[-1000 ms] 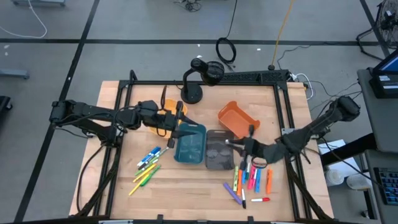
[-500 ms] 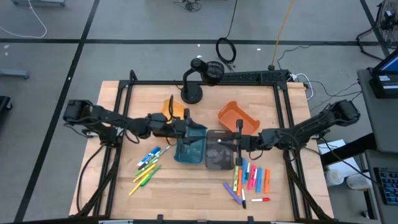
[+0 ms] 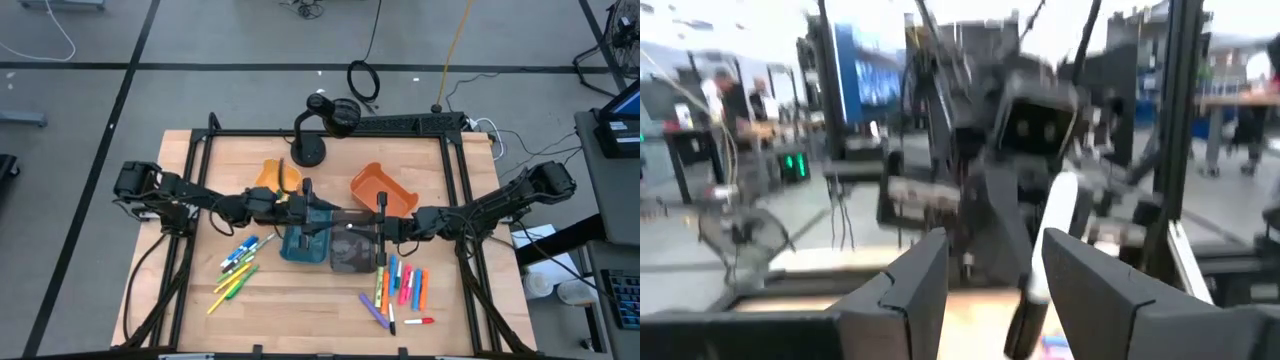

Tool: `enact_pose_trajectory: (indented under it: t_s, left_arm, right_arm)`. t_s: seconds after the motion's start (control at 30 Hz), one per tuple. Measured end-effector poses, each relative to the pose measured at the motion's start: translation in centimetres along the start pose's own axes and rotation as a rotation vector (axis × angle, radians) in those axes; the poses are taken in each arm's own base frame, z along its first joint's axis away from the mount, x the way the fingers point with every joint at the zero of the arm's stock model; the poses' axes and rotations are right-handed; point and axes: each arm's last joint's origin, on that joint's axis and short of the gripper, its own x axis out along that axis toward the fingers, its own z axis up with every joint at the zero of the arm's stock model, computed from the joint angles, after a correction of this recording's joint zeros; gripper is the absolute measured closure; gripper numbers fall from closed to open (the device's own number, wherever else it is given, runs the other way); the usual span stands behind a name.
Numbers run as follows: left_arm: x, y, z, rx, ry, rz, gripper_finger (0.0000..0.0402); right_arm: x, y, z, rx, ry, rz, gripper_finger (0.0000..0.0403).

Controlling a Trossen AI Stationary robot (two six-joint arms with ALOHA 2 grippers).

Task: Pick & Place Markers
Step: Put the right white and black highlighter into the yellow bin

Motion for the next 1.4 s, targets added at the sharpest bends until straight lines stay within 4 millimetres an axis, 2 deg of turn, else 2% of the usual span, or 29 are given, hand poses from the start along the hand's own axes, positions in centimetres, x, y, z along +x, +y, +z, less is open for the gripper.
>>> enact_pose_trajectory:
  t_s: [0.17, 0.3, 0.6, 0.77, 1.2, 1.3, 1.4]
  left_arm:
    - [1.5, -0.9, 0.3, 0.051, 0.104, -0.056, 0.0231]
    - [1.9, -1.2, 1.2, 0.070, 0.095, -0.065, 0.0231]
    - [2.4, -1.5, 0.1, 0.093, 0.083, -0.071, 0.0231]
    - [3.7, -1.7, -0.7, 0.128, 0.077, -0.072, 0.0231]
    - [4.1, -1.7, -0.6, 0.187, 0.069, -0.075, 0.0232]
    - [4.1, -1.7, -0.6, 0.194, 0.072, -0.076, 0.0247]
    - [4.1, -1.7, -0.5, 0.191, 0.069, -0.072, 0.0292]
  right_arm:
    - [0.0, 0.0, 0.0, 0.012, 0.000, 0.000, 0.0383]
    - [0.0, 0.0, -0.1, 0.024, 0.008, 0.001, 0.0383]
    - [0.0, 0.0, -0.1, 0.047, 0.009, -0.002, 0.0383]
    - [0.0, 0.1, -0.2, 0.047, 0.016, 0.000, 0.0383]
    - [0.0, 0.1, -0.2, 0.050, 0.021, 0.002, 0.0383]
    - [0.0, 0.1, -0.2, 0.050, 0.021, 0.004, 0.0383]
    - [0.0, 0.1, -0.2, 0.049, 0.022, 0.006, 0.0383]
